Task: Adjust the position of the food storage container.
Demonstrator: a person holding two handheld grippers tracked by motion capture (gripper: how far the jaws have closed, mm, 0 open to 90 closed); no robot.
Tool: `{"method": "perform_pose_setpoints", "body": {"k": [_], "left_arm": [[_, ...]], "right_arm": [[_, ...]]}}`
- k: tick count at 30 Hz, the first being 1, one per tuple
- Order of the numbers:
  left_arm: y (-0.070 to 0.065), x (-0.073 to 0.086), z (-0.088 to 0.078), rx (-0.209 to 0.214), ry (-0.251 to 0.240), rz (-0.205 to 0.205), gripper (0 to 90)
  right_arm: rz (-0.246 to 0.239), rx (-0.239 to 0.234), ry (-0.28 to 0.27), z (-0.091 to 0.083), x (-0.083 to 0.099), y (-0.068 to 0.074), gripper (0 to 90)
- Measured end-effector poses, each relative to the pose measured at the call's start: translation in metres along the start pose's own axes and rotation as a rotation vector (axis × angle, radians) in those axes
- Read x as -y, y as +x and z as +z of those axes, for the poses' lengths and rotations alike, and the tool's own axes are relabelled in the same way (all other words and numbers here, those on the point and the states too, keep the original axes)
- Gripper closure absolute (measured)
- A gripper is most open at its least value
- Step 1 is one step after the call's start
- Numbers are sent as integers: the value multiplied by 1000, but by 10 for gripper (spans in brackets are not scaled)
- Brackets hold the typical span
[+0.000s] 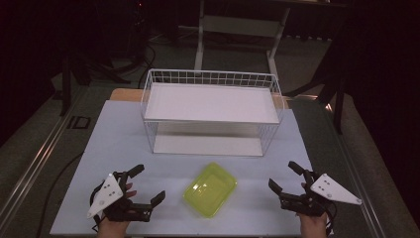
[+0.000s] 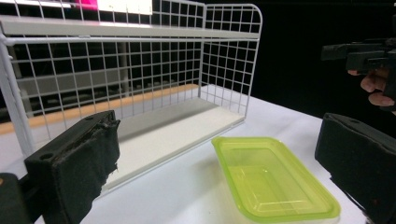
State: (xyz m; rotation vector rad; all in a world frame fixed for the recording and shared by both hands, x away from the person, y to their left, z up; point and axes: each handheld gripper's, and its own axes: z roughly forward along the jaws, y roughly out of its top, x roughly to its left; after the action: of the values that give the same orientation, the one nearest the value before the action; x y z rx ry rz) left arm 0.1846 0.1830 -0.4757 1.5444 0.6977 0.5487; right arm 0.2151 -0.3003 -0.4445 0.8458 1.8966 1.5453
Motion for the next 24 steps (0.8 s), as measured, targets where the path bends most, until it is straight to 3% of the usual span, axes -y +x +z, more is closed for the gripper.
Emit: {"method": "perform_pose_setpoints", "body": {"k": [6, 9, 12, 14, 16, 18, 21, 23, 24], "left_arm": [[-5, -2, 1, 14, 2, 5, 7], [-7, -3, 2, 47, -19, -16, 7], [-9, -6, 4, 71, -10, -41, 7], [-11, -7, 7, 67, 15, -35, 7], [-16, -8, 13, 36, 52, -32, 7], [-19, -7, 18, 106, 78, -40, 7], [-28, -8, 27, 137, 108, -35, 10], [-28, -8, 27, 137, 108, -35, 57], [-39, -8, 36, 194, 122, -11, 159]], "right_arm": [[1, -2, 1, 1, -1, 2, 129], [3, -5, 0, 1, -1, 2, 129], [10, -7, 3, 3, -2, 3, 127], [9, -10, 7, 4, -2, 4, 126], [3, -12, 11, 5, -2, 6, 125], [7, -16, 11, 5, -2, 7, 125], [4, -20, 13, 6, -2, 9, 125], [4, -22, 13, 6, -2, 9, 125], [5, -23, 15, 6, -3, 9, 125]]}}
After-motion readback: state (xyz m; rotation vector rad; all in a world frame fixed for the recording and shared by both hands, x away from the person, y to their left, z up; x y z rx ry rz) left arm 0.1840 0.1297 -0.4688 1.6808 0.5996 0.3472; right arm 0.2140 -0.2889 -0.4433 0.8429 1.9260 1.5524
